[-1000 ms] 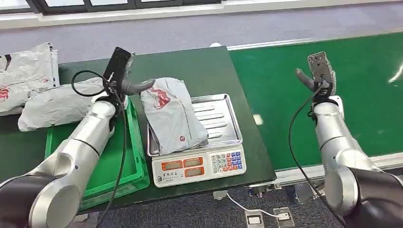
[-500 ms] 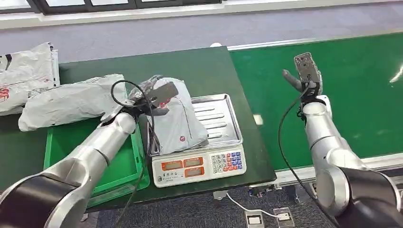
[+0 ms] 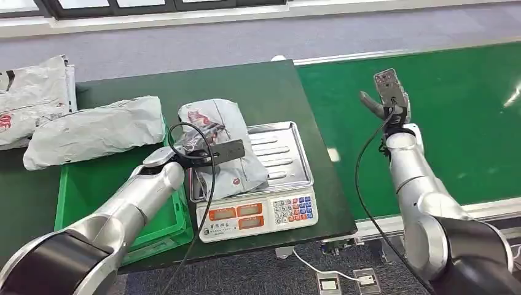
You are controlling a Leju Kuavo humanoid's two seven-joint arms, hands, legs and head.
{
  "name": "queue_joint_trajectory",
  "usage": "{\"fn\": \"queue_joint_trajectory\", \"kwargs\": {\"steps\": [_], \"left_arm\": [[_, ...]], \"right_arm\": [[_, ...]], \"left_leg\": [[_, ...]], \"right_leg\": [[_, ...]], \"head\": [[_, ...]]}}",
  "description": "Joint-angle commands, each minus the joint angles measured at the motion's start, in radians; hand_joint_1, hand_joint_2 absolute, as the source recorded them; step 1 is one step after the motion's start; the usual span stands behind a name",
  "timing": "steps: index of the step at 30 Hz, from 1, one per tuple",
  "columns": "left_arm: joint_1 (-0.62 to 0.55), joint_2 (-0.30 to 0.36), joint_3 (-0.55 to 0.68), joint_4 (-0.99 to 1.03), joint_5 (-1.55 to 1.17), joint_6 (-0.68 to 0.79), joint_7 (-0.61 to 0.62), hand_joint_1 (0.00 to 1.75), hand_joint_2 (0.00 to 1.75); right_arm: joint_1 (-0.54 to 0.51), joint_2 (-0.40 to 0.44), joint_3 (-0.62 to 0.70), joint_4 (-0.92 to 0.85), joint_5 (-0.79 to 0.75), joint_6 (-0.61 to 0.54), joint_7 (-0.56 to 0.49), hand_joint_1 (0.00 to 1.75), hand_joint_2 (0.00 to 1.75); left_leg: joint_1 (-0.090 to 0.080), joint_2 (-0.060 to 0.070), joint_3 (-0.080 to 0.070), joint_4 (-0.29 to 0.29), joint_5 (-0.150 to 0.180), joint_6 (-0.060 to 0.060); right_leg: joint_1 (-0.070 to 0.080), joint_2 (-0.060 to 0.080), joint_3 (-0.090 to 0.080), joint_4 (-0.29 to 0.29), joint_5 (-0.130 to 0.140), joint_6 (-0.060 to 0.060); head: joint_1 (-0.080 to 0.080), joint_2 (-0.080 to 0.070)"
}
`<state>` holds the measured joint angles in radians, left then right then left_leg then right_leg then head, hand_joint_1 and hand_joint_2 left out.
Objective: Moved the parcel from conveyor to table for the left to box.
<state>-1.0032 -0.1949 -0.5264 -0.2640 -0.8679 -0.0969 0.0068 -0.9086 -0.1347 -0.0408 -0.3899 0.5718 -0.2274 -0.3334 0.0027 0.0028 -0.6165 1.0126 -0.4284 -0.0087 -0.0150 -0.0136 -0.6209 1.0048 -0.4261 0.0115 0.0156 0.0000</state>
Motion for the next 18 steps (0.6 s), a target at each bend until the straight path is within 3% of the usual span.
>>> {"fn": "queue_joint_trajectory", "kwargs": {"steps": [1, 18], "left_arm": [[0.018, 0.023, -0.09, 0.047, -0.024, -0.005, 0.031, 0.0, 1.75], [0.042, 0.03, -0.064, 0.05, -0.018, -0.028, 0.023, 0.0, 1.75]], "right_arm": [[-0.04, 0.032, 0.049, 0.068, 0.001, 0.006, 0.008, 0.0, 1.75], [-0.031, 0.045, 0.054, 0.07, -0.011, 0.006, -0.006, 0.0, 1.75]], "left_leg": [[0.0, 0.003, 0.005, -0.002, -0.001, 0.0], [0.0, 0.002, 0.005, -0.002, -0.001, 0.0]], "right_leg": [[0.0, 0.004, 0.004, -0.002, 0.0, -0.001], [0.0, 0.003, 0.004, -0.002, 0.0, -0.001]], "head": [[0.0, 0.0], [0.0, 0.0]]}}
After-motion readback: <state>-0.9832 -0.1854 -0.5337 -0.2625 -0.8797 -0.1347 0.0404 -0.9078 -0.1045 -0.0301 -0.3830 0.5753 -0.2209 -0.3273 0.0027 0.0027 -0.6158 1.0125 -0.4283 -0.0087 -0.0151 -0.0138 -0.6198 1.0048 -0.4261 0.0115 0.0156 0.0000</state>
